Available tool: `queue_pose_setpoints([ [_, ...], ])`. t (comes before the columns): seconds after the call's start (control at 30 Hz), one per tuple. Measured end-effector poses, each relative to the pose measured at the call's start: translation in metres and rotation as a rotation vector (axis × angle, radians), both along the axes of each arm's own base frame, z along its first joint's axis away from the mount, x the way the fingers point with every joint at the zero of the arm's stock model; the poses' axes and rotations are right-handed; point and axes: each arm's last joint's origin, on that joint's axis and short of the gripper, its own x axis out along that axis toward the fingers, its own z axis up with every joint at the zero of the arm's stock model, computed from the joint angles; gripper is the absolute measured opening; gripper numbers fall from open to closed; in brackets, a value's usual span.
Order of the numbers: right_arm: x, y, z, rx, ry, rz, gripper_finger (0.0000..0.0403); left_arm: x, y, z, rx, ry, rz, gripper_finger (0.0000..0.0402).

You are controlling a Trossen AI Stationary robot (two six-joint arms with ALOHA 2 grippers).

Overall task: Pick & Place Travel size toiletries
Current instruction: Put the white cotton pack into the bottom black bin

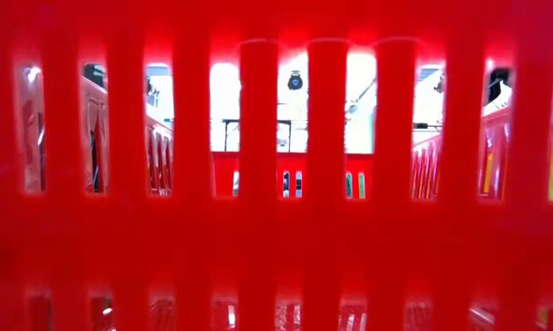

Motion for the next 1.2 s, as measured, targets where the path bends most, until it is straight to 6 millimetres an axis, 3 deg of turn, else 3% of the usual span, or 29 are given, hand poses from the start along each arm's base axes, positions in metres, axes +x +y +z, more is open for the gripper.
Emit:
queue_pose_setpoints([
  [0.33, 0.0, 0.0, 0.0, -0.016, 0.002, -0.003, 0.0002, 0.008, -0.004, 0.011, 0.05, -0.093, -0.094, 0.0],
  [0.5, 0.0, 0.0, 0.0, -0.017, 0.002, -0.003, 0.0002, 0.018, -0.008, 0.028, 0.116, -0.133, -0.159, 0.0],
  [1.2, 0.0, 0.0, 0.0, -0.017, 0.002, -0.003, 0.0002, 0.042, -0.017, 0.158, 0.467, -0.157, -0.404, 0.0],
])
